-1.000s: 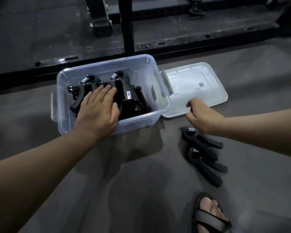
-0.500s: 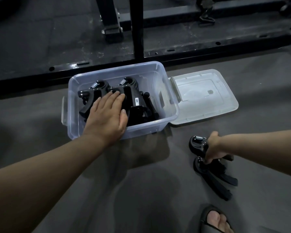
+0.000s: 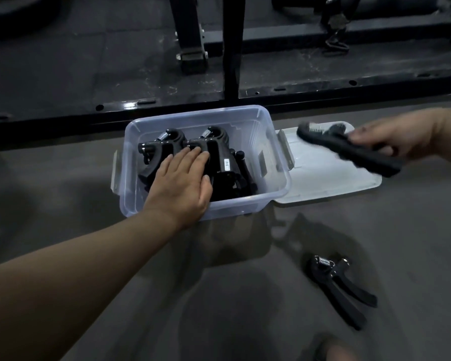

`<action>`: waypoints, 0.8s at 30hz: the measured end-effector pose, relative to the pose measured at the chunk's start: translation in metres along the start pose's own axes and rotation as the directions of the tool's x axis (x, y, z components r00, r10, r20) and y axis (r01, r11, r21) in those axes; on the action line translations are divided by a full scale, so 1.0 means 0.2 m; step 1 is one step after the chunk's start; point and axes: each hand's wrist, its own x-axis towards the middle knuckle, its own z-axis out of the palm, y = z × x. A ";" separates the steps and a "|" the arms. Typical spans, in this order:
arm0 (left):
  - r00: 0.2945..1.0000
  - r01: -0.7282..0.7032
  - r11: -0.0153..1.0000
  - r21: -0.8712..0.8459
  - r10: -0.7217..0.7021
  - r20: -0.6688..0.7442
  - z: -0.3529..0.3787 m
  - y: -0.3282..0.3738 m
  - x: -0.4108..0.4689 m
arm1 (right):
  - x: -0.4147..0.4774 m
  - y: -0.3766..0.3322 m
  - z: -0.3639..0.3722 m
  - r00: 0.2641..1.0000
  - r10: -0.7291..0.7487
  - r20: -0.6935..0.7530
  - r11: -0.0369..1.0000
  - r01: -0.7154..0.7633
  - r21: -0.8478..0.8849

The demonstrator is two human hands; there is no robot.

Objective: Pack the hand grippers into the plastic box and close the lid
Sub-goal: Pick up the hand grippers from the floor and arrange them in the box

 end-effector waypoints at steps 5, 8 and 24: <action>1.000 -0.005 1.000 0.006 0.005 -0.001 0.00 0.00 0.00 | 0.10 -0.35 0.28 0.983 -0.184 -0.002 0.982 0.184 -0.041; 1.000 -0.005 1.000 0.004 0.005 0.000 0.00 0.00 0.00 | 0.25 -0.42 0.46 0.982 -0.150 -0.115 0.966 0.121 -0.228; 1.000 -0.011 1.000 -0.007 0.011 -0.028 0.00 0.00 0.00 | 0.64 -0.26 0.72 0.919 -0.207 -0.337 0.686 -0.109 -0.719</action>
